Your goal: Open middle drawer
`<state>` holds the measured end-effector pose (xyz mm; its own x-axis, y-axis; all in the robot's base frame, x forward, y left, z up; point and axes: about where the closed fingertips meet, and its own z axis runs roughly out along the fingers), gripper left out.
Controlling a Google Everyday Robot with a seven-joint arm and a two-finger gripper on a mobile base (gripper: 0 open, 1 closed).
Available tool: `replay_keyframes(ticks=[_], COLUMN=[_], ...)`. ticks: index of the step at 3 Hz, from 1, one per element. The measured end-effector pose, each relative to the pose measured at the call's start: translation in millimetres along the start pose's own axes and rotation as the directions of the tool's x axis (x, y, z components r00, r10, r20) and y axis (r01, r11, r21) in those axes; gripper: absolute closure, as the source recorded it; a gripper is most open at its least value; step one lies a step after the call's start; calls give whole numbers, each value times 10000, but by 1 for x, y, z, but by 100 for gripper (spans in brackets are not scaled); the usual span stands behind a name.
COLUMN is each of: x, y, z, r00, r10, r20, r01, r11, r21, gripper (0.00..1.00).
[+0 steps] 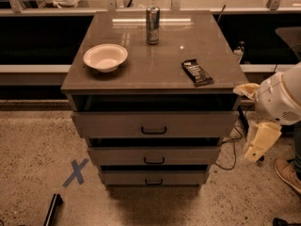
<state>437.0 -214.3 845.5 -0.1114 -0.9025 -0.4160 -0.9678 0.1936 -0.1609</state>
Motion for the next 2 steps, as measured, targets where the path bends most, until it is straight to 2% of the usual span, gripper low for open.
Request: replay_keyframes(ticks=[1, 2], x=[0, 9], y=[0, -4], z=[0, 43], r00=[10000, 9935], r10=[1, 305], r20=[3, 1094], r01=[-1, -291], r11=[10000, 9995], r21=[0, -151], gripper=[0, 0])
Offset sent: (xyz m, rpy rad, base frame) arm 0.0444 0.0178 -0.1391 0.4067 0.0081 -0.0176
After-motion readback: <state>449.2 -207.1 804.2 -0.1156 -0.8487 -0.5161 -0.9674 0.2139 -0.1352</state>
